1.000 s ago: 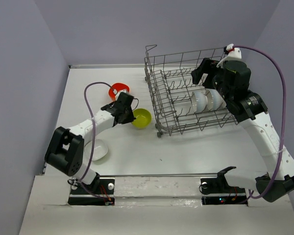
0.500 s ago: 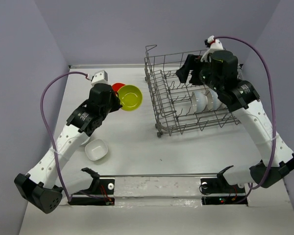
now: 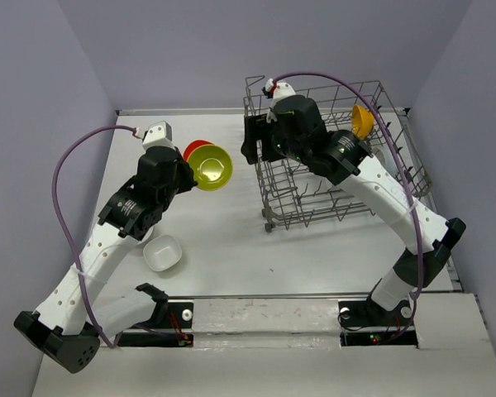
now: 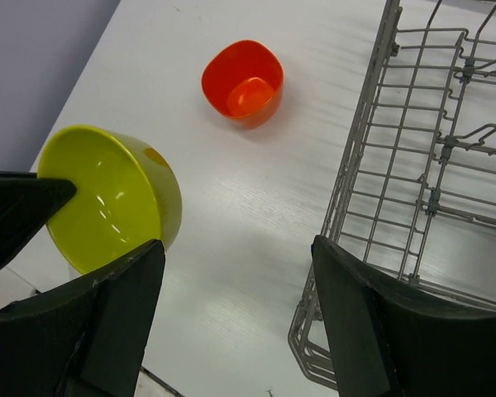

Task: Load the bowls into the dish rack

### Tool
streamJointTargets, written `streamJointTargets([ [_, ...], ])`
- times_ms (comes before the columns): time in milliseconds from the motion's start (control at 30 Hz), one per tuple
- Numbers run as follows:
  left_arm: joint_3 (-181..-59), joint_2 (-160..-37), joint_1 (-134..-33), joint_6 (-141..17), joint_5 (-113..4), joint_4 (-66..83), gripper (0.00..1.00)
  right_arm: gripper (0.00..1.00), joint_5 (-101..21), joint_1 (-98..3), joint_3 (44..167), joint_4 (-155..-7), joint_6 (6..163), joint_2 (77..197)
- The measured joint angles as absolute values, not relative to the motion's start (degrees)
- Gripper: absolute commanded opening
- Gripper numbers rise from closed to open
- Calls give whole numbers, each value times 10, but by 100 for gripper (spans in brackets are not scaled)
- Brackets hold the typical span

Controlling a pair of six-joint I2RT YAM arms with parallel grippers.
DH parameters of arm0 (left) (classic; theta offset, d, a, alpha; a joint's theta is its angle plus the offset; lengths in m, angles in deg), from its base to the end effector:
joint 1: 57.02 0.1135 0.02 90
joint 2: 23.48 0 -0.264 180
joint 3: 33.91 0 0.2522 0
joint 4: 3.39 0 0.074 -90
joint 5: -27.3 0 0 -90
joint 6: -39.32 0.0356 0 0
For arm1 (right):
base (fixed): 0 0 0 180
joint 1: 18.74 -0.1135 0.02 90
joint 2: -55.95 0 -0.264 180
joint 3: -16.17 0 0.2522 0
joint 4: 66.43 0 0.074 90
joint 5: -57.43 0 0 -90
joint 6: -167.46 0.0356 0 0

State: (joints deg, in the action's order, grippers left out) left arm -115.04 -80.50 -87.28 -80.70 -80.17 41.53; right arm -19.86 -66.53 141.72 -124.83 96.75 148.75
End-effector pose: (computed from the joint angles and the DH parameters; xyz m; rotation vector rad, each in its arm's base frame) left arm 0.1845 -0.0953 0.3996 -0.2002 1.9279 -0.4114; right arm 0.2363 0.2488 0.4666 -0.3637 2.0132 0.5199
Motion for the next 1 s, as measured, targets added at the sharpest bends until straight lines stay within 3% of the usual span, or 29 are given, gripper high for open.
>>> streamJointTargets([
  [233, -1150, -799, -873, -801, -801, 415, 0, 71, -159, -703, 1434, -1264, 964, 1520],
  [533, -1150, -806, -873, -796, -786, 406, 0, 70, -127, -748, 1497, -1277, 956, 1595],
  [1000, -1150, -807, -873, -792, -775, 402, 0, 52, -66, -755, 1528, -1283, 952, 1626],
])
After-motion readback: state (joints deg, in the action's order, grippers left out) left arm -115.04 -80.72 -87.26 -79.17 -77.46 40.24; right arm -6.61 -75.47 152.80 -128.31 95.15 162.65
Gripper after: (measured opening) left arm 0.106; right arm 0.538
